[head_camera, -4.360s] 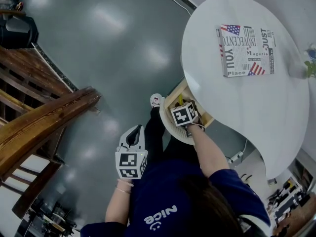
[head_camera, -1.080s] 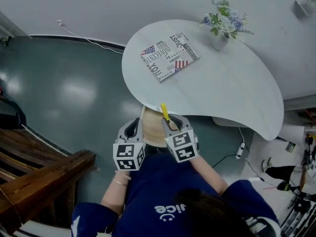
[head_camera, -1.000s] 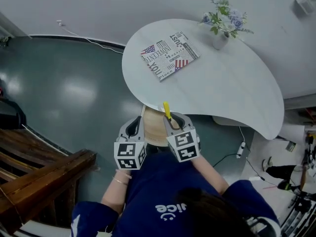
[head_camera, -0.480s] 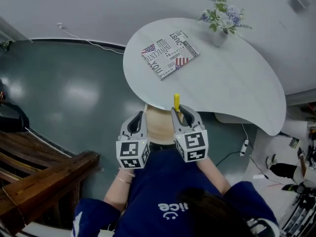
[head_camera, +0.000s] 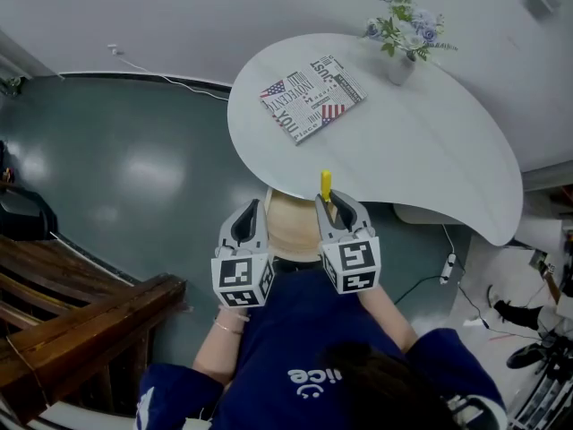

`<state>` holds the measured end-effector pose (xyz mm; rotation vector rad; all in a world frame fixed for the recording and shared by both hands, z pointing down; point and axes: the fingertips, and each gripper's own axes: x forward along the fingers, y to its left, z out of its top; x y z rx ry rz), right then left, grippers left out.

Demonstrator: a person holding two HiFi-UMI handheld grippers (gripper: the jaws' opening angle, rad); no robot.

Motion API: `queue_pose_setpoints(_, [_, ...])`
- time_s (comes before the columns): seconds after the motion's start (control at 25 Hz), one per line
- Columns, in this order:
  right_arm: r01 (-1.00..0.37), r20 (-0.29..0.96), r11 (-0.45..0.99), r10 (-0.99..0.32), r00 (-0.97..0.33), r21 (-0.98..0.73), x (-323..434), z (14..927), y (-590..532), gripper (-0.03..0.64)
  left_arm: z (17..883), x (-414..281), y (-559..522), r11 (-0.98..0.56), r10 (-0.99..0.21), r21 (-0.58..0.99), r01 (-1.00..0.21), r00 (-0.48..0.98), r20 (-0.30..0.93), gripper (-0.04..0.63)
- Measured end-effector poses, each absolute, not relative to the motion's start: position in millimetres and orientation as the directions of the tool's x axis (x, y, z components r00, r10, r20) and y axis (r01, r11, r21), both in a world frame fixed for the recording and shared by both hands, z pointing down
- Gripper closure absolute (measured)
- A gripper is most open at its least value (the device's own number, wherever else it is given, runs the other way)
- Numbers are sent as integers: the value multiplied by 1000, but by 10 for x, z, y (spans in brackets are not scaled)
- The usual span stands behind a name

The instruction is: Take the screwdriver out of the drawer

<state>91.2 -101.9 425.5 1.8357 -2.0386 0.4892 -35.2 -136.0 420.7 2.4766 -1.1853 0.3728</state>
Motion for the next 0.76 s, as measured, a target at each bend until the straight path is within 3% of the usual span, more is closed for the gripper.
queue_pose_setpoints(0.76, [-995, 474, 100, -875, -99, -24, 1026, 4320, -1053, 535, 4293, -153, -1398, -606, -665, 195, -771, 625, 409, 591])
